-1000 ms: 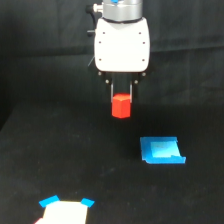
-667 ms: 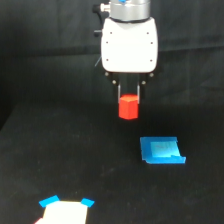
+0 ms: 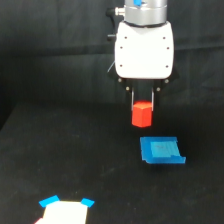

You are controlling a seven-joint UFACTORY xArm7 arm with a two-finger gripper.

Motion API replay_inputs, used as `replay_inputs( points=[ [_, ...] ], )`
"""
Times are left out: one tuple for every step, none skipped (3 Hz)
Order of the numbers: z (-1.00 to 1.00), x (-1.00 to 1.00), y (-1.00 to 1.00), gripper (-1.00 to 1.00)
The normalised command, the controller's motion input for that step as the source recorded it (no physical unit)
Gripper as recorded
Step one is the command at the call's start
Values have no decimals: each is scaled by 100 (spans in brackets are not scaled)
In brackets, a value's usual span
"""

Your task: Pick up the red object from the table

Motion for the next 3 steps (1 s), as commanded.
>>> replay_inputs(
  points=[
    [-3,-30,-35,-56],
    [17,-15,100,-100],
    [33,30,100,-100]
  ],
)
